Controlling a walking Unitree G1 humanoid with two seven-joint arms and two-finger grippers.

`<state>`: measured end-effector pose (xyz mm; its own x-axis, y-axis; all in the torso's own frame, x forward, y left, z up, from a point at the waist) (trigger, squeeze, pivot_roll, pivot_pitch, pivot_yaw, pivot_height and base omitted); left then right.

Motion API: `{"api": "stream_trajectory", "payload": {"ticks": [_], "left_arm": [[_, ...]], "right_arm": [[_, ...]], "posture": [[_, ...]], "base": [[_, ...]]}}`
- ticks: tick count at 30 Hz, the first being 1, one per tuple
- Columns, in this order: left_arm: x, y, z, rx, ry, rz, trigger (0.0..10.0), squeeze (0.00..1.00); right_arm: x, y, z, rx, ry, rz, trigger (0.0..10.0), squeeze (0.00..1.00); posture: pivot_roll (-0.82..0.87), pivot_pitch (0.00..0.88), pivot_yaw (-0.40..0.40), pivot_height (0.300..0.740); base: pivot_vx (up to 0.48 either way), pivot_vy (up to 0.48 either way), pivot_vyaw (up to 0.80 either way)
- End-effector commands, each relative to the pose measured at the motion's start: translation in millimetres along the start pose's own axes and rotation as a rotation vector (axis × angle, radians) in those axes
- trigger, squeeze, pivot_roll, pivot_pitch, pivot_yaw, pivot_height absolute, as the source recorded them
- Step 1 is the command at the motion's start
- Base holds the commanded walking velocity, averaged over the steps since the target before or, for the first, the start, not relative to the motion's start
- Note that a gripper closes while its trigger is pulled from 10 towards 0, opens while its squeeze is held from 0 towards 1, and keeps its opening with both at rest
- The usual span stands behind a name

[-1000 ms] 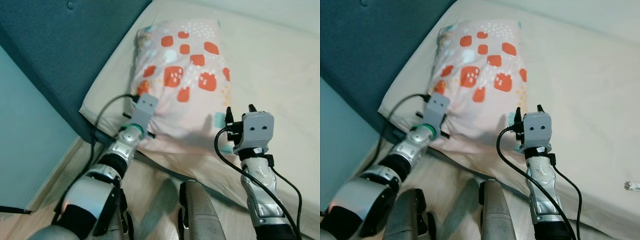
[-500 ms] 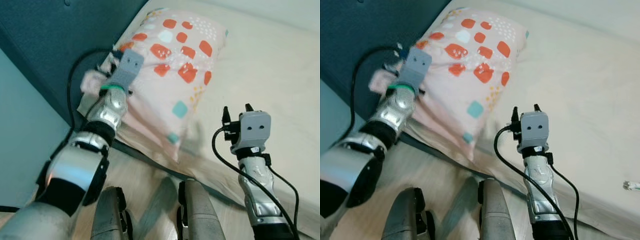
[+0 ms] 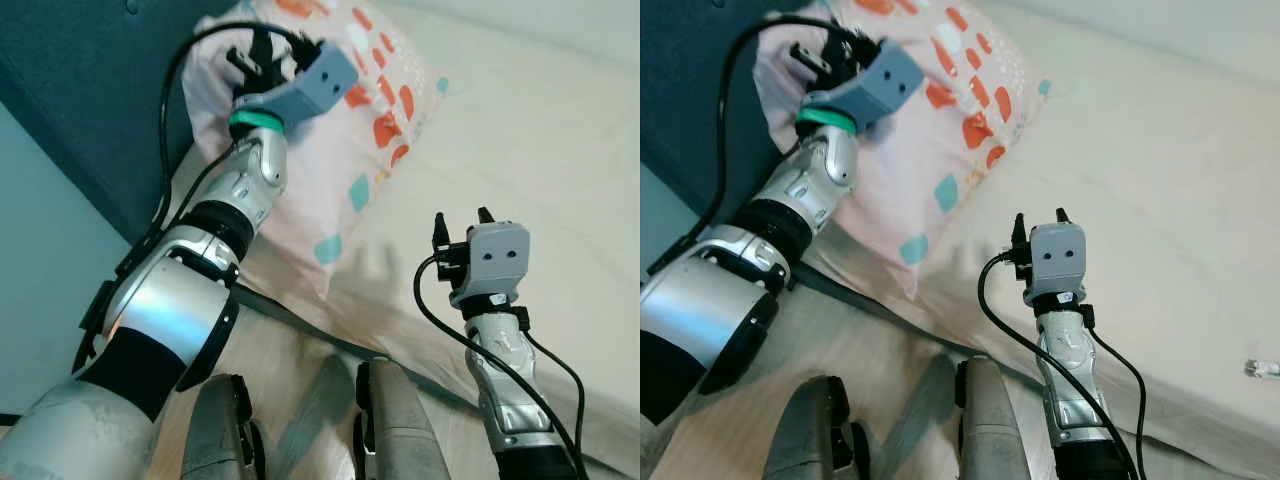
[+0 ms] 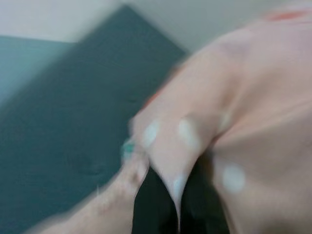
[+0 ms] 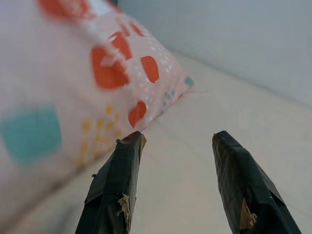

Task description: Clean up the room

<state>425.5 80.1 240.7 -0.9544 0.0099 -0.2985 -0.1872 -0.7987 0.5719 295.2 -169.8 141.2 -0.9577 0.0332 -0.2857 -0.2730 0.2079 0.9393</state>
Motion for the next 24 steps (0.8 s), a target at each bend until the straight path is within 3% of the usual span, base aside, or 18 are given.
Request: {"api": "stream_trajectory", "payload": {"ticks": [1,3,4,5,14,15,17,18,22,23,24], "left_arm": [[7.1,-12,-14.9,-0.004,-0.094,0.059,10.0,0.00],[12.2,-24,-20.8,-0.003,-0.121,0.104,10.0,0.00],[15.0,-31,-22.9,-0.010,-0.125,0.125,10.0,0.55],[16.3,-37,-21.3,-0.004,-0.101,0.143,10.0,1.00],[13.8,-42,-6.5,0.023,0.036,0.144,10.0,1.00],[11.4,-41,7.6,0.002,0.172,0.120,10.0,1.00],[11.4,-41,7.6,0.002,0.172,0.120,10.0,1.00],[11.5,-43,12.9,0.012,0.227,0.127,10.0,0.00],[15.4,-54,17.4,0.132,0.296,0.188,10.0,0.00],[16.4,-54,17.2,0.219,0.308,0.194,10.0,0.00],[16.4,-54,17.2,0.219,0.308,0.194,10.0,0.00]], "right_arm": [[5.4,-5,0.7,-0.001,-0.006,0.023,10.0,0.00],[6.3,-6,0.9,-0.004,-0.007,0.028,10.0,0.00],[6.7,-7,1.3,-0.005,-0.007,0.031,10.0,0.00],[6.9,-8,1.9,-0.007,-0.006,0.033,10.0,0.00],[5.1,-8,4.1,-0.011,0.002,0.033,10.0,0.00],[4.8,-8,4.4,-0.012,0.004,0.034,10.0,0.00],[4.8,-8,4.4,-0.012,0.004,0.034,10.0,0.00],[4.9,-8,4.8,-0.013,0.005,0.035,10.0,0.00],[6.0,-9,5.4,-0.016,0.006,0.038,10.0,0.00],[6.4,-9,6.0,-0.018,0.008,0.038,10.0,0.00],[6.4,-9,6.0,-0.018,0.008,0.038,10.0,0.00]], "posture": [[-0.21,0.135,0.048,0.625],[-0.20,0.138,0.046,0.625],[-0.20,0.139,0.044,0.625],[-0.20,0.141,0.041,0.625],[-0.19,0.141,0.039,0.625],[-0.19,0.138,0.041,0.625],[-0.19,0.138,0.041,0.625],[-0.19,0.137,0.042,0.625],[-0.18,0.139,0.042,0.625],[-0.17,0.135,0.043,0.625],[-0.17,0.135,0.043,0.625]], "base": [[0.000,0.000,0.00],[0.000,0.000,0.00],[0.000,0.000,0.00],[0.000,0.000,0.00],[0.000,0.000,0.00],[0.000,0.000,0.00],[0.000,0.000,0.00],[0.000,0.000,0.00],[0.000,0.000,0.00],[0.000,0.000,0.00],[0.000,0.000,0.00]]}}
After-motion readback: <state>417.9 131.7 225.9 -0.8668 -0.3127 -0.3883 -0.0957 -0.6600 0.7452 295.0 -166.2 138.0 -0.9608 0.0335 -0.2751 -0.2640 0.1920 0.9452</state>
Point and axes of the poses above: a point about 5 cm out from each wrist's last joint towards the gripper, its own x axis pointing back from the gripper into the wrist, its own y axis along the axis of the wrist's last joint, z = x × y, the point moved 1 cm from there along -x, pointing out of the wrist towards the gripper
